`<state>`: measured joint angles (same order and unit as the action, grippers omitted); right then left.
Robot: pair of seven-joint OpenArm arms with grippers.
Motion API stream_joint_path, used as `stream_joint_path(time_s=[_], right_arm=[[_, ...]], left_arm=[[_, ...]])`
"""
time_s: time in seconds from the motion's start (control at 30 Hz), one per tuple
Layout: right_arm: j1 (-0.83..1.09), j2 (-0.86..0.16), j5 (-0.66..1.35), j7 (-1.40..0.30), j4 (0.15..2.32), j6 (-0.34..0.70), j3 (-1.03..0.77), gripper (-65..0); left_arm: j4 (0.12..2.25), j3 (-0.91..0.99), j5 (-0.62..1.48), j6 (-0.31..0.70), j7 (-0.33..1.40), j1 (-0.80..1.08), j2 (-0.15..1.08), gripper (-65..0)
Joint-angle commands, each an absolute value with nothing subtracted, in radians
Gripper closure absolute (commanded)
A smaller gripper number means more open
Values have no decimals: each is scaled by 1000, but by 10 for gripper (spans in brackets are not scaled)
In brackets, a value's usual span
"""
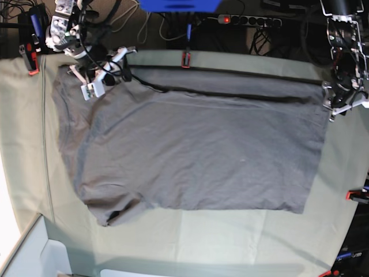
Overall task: Layout the t-shirt on the table in an organized manner, then fold the t-shirt properly
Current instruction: 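Release the fold with the right gripper and grasp the folded edge again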
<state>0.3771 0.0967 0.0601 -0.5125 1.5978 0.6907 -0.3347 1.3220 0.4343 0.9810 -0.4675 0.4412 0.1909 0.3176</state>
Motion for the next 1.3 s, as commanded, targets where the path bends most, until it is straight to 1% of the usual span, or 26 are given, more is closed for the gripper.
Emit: stream_joint_path(time_s=[0.0,0.1,0.23,0.3,0.47,0.7,0.9,1.07,1.1,1.17,1.27], right_arm=[[374,96,77,-490,1616,698,-334,-287],[367,97,77,-490,1615,698,-334,-295],[366,93,77,-490,1610,698,-295,-356],[372,91,77,-490,1612,698,-266,-366],[369,91,77,-490,1607,698,-234,-367],[364,82,76,-490,1603,698,-236,-366],[329,56,76,-490,1498,698,-237,-366],[328,50,76,-489,1486,698,-237,-365],[328,48,76,-489,1486,698,-236,-362],[328,48,76,-489,1484,698,-234,-331],[326,48,76,-489,1481,698,-234,-232]], left_arm=[[1339,440,993,-479,430,183,332,-301],[1342,440,995,-476,426,182,332,-307],[1343,440,995,-476,424,174,332,-307],[1340,440,995,-475,424,168,325,-307],[1340,441,995,-475,424,163,306,-307],[1339,441,995,-473,424,160,305,-307],[1336,441,995,-473,424,143,305,-307],[1337,441,995,-473,424,142,305,-307],[1336,441,995,-473,424,140,305,-307],[1339,441,995,-473,424,140,305,-307],[1342,441,995,-473,424,140,305,-307]])
